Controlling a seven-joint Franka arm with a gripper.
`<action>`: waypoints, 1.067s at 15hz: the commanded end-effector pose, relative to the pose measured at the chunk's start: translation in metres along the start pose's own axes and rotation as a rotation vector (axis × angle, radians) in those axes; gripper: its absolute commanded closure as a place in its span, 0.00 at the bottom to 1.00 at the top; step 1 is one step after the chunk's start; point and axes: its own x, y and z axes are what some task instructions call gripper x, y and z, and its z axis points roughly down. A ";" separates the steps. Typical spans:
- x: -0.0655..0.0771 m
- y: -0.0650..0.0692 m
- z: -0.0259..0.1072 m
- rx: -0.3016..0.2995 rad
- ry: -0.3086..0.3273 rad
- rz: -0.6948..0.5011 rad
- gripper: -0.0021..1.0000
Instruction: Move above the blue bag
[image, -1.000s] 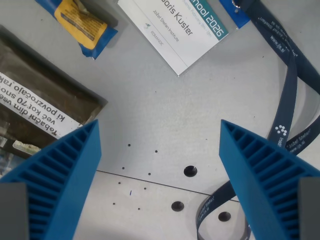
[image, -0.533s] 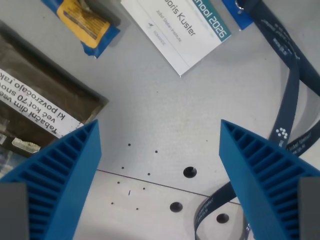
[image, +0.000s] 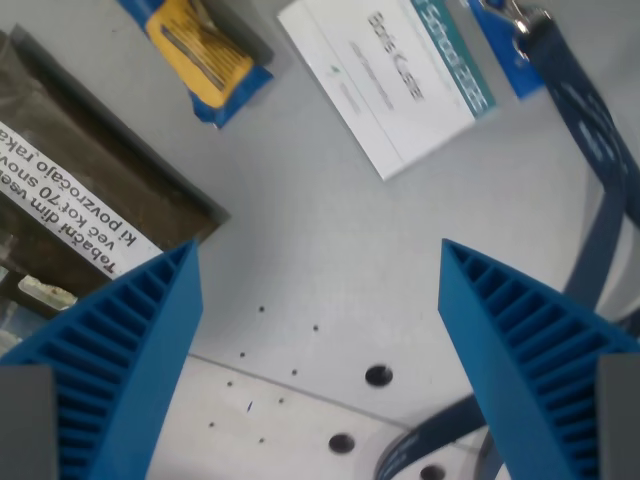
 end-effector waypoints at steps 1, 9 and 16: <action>0.009 -0.005 0.006 0.028 0.027 -0.262 0.00; 0.032 -0.027 0.033 0.062 0.024 -0.527 0.00; 0.055 -0.047 0.058 0.083 0.035 -0.721 0.00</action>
